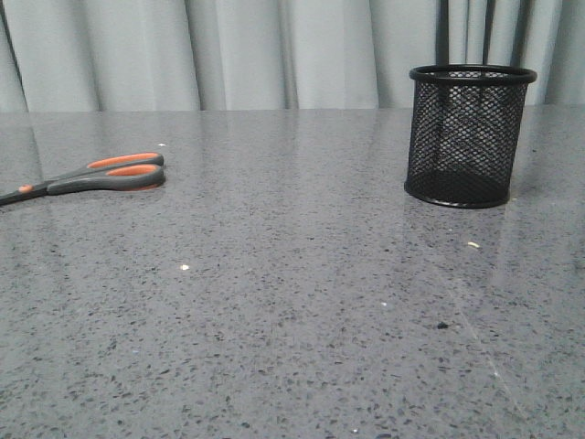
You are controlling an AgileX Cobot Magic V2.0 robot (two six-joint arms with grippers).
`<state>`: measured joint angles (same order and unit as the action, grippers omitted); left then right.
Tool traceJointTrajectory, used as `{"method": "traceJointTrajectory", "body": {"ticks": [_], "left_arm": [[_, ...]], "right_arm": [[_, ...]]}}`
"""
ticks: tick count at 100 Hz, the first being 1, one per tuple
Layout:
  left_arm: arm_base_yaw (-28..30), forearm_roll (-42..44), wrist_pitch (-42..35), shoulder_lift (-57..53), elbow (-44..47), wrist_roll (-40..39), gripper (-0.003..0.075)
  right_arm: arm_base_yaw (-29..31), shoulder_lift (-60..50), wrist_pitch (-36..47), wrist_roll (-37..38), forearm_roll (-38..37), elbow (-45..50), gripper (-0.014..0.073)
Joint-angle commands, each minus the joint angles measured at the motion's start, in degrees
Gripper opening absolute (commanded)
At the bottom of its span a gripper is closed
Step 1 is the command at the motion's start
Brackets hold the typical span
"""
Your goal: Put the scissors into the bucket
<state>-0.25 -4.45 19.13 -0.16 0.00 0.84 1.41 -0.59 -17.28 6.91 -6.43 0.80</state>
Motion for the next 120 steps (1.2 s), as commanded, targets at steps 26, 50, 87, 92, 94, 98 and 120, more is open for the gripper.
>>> {"method": "traceJointTrajectory", "body": {"ticks": [26, 50, 87, 92, 94, 98, 120], "left_arm": [[0.0, -0.8, -2.8, -1.5, 2.3, -0.2, -0.0020], [0.0, -26.0, -14.6, -1.5, 2.3, -0.2, -0.0020], [-0.1, -50.8, -12.0, -1.5, -0.4, 0.6, -0.0020], [-0.1, -49.0, -7.6, -1.2, -2.7, 3.4, -0.0020], [-0.1, -48.2, -6.4, -0.8, -3.8, 5.0, -0.0020], [-0.1, -47.0, -3.4, 0.3, -6.3, 8.4, -0.0020], [-0.1, -41.8, 10.3, 13.2, -20.7, 26.0, 0.0025]], "right_arm": [[0.2, -1.2, 21.2, -0.3, 7.2, 0.3, -0.0046], [0.2, -1.2, 24.0, -0.3, 18.6, 0.3, -0.0046], [0.2, -0.7, 17.3, -0.3, 24.5, -4.3, -0.0046], [0.2, 0.3, 13.1, -0.4, 23.6, -7.1, -0.0046], [0.2, 0.8, 11.4, -0.4, 22.9, -8.4, -0.0046], [0.2, 2.3, 8.2, -0.4, 21.4, -11.2, -0.0046], [0.2, 12.9, -6.9, -5.0, 14.9, -26.1, -0.0045]]}}
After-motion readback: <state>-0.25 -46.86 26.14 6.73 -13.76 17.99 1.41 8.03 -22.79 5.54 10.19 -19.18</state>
